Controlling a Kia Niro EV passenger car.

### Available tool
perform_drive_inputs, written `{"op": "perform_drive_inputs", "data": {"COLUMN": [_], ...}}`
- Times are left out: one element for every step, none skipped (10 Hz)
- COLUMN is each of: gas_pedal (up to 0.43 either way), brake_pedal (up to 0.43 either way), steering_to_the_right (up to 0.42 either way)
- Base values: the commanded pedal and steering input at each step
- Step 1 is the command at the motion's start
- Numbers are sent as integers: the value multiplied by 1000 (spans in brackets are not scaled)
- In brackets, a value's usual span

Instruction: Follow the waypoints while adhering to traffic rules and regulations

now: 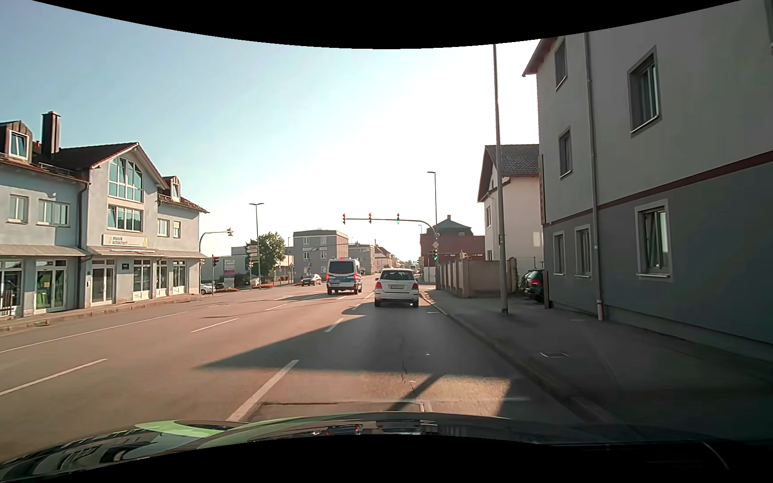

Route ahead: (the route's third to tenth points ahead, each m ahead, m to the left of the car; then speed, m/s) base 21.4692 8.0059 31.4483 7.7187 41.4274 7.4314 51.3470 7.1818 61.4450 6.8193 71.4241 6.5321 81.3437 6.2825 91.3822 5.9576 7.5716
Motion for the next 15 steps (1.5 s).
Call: {"op": "perform_drive_inputs", "data": {"gas_pedal": [0, 0, 0, 87, 98, 110, 118, 130, 150, 150, 150, 150, 150, 150, 150], "brake_pedal": [0, 0, 0, 0, 0, 0, 0, 0, 0, 0, 0, 0, 0, 0, 0], "steering_to_the_right": [3, 3, 2, 0, -1, 0, 0, 0, 0, 0, 0, 0, 0, 0, 1]}}
